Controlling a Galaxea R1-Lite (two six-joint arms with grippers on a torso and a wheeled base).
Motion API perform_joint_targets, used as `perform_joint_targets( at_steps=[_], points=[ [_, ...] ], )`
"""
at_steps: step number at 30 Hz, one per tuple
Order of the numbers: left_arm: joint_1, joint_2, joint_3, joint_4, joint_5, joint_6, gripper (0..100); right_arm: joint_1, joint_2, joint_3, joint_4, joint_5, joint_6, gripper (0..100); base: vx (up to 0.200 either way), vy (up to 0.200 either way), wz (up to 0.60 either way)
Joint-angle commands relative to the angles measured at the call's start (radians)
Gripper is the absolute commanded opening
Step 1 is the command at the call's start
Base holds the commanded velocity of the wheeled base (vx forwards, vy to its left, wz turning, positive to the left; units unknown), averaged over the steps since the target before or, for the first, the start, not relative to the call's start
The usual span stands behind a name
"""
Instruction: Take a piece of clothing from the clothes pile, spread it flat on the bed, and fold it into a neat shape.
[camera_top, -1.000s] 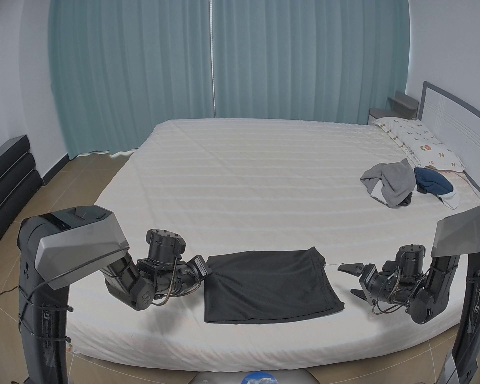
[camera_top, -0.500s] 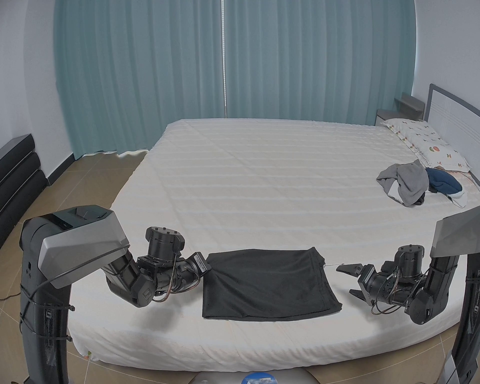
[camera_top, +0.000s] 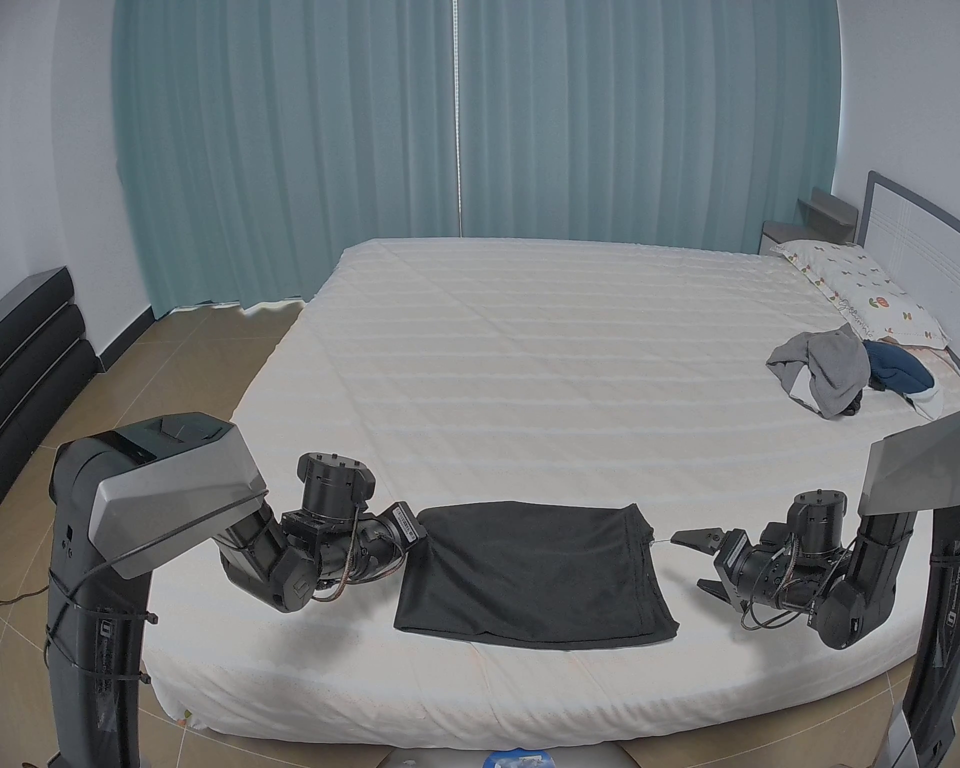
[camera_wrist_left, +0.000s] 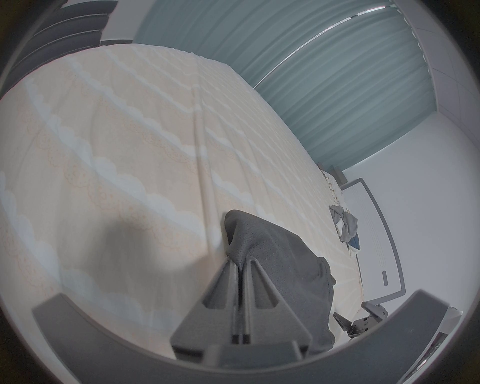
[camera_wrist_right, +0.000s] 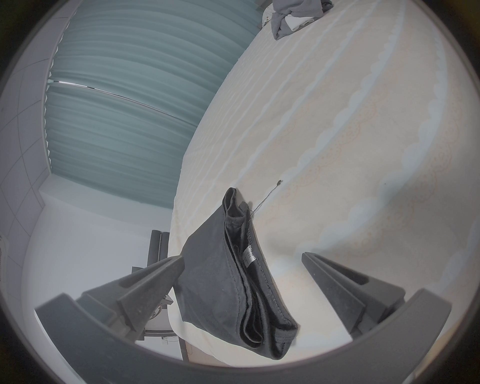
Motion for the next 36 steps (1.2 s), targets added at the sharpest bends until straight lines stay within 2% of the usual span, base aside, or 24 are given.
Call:
perform_joint_targets(
  at_steps=[1, 10, 25, 26, 33, 36],
  points=[
    [-0.002, 0.008, 0.000, 0.007, 0.000, 0.000, 0, 0.001, 0.007, 0.000, -0.001, -0.001, 0.000, 100, 0.000, 0.000, 0.00],
    [0.009, -0.017, -0.003, 0.102, 0.004, -0.001, 0, -0.001, 0.009, -0.002, -0.001, -0.001, 0.000, 100, 0.000, 0.000, 0.00],
    [0.009, -0.023, 0.000, 0.104, 0.004, -0.001, 0, -0.001, 0.009, 0.000, -0.001, -0.001, 0.000, 100, 0.000, 0.000, 0.00],
    [0.009, -0.023, 0.000, 0.104, 0.004, -0.001, 100, -0.001, 0.009, 0.000, -0.001, -0.001, 0.000, 100, 0.000, 0.000, 0.00],
    [0.012, -0.051, 0.020, 0.105, 0.007, -0.007, 100, 0.001, 0.002, 0.008, -0.001, -0.002, 0.000, 100, 0.000, 0.000, 0.00],
    [0.020, -0.095, 0.069, 0.104, 0.029, -0.015, 100, -0.004, -0.007, 0.017, -0.001, -0.002, 0.000, 100, 0.000, 0.000, 0.00]
  ],
)
